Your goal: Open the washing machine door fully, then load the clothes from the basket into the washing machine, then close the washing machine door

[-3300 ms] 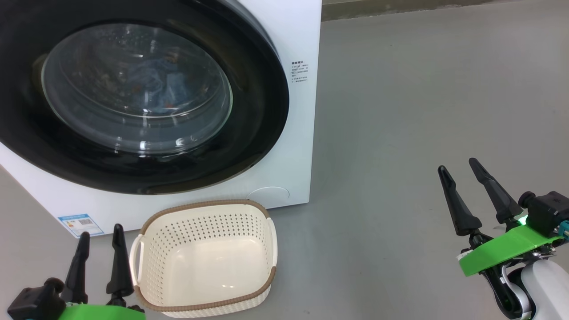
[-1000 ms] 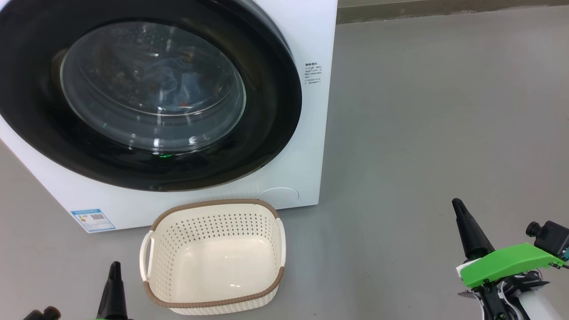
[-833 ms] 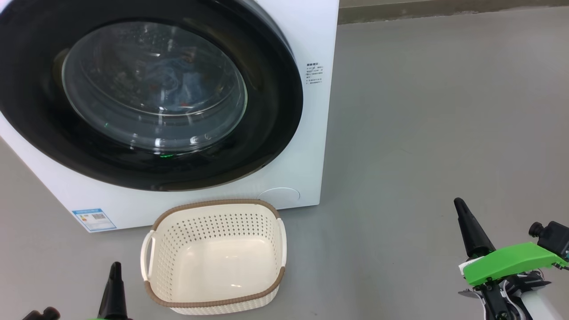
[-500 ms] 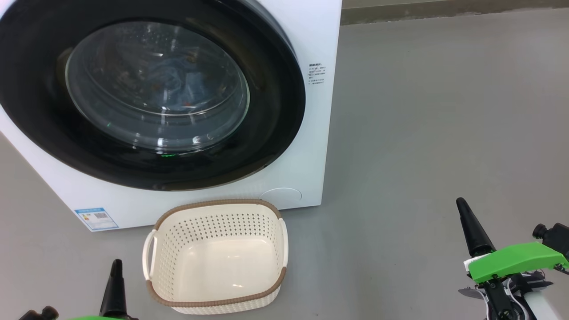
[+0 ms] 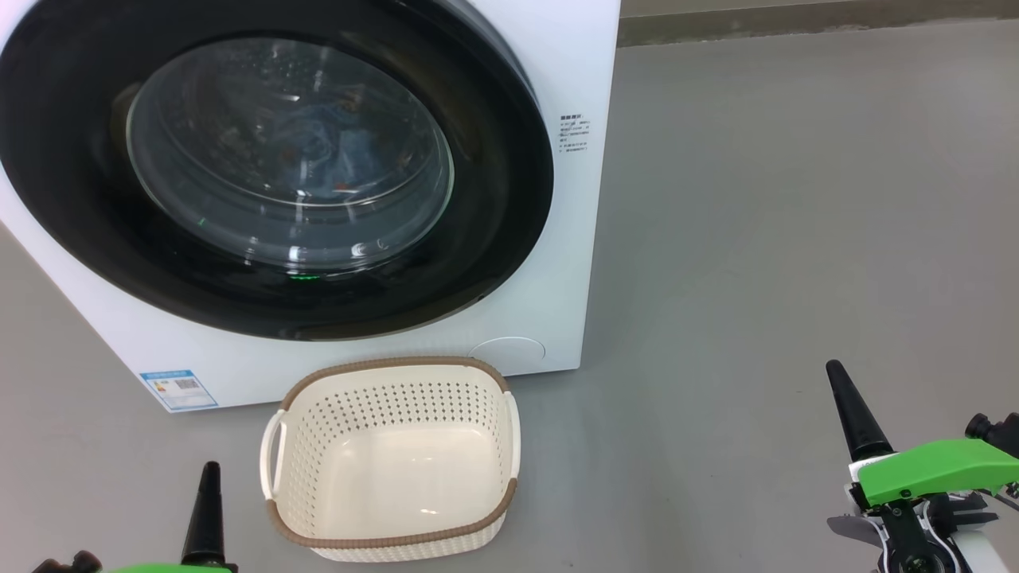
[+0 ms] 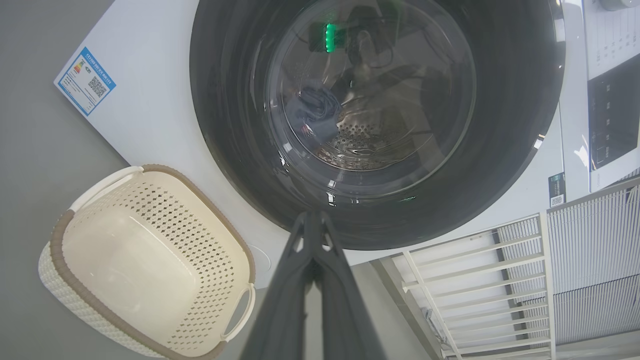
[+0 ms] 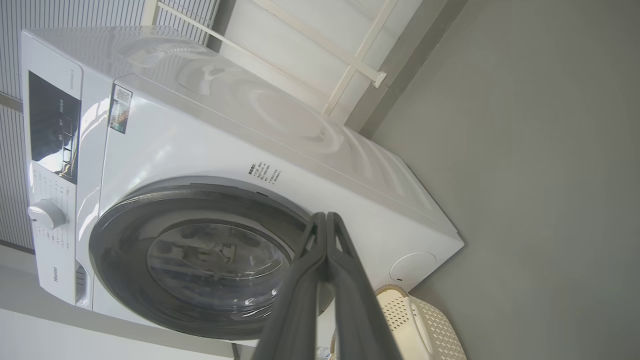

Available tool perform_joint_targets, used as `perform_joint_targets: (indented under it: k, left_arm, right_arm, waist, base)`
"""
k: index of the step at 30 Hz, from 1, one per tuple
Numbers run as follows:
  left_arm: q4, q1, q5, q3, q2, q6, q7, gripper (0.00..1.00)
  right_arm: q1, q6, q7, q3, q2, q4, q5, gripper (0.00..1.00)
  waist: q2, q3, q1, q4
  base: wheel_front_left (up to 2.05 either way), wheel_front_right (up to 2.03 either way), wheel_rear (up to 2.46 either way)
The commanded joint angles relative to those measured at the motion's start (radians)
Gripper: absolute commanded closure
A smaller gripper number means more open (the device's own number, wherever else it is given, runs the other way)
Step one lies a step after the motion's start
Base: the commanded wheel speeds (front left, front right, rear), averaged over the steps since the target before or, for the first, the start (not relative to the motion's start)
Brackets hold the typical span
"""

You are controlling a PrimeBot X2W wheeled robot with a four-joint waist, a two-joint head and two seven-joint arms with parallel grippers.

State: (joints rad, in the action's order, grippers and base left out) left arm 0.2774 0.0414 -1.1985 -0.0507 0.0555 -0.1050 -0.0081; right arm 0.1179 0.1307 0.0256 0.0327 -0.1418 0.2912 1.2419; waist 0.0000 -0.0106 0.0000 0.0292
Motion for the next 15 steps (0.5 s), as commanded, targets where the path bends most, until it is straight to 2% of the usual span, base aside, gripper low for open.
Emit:
perform_joint_targets:
  k: [1, 15]
  left_arm:
    - [-0.027, 0.043, -0.023, -0.026, 0.010, -0.009, 0.007, 1.00]
    - [-0.029, 0.051, -0.152, -0.039, 0.005, -0.015, 0.046, 1.00]
  right_arm:
    - [0.014, 0.001, -0.007, 0.000, -0.004, -0.030, 0.022, 1.00]
    - [0.006, 0.001, -0.048, -0.045, 0.025, -0.036, 0.140, 1.00]
  waist:
    - [0.0000, 0.000, 0.0000, -0.001]
    - [0.0000, 0.003, 0.0000, -0.010]
  base:
    - [0.00, 0.00, 0.00]
    - [0.00, 0.00, 0.00]
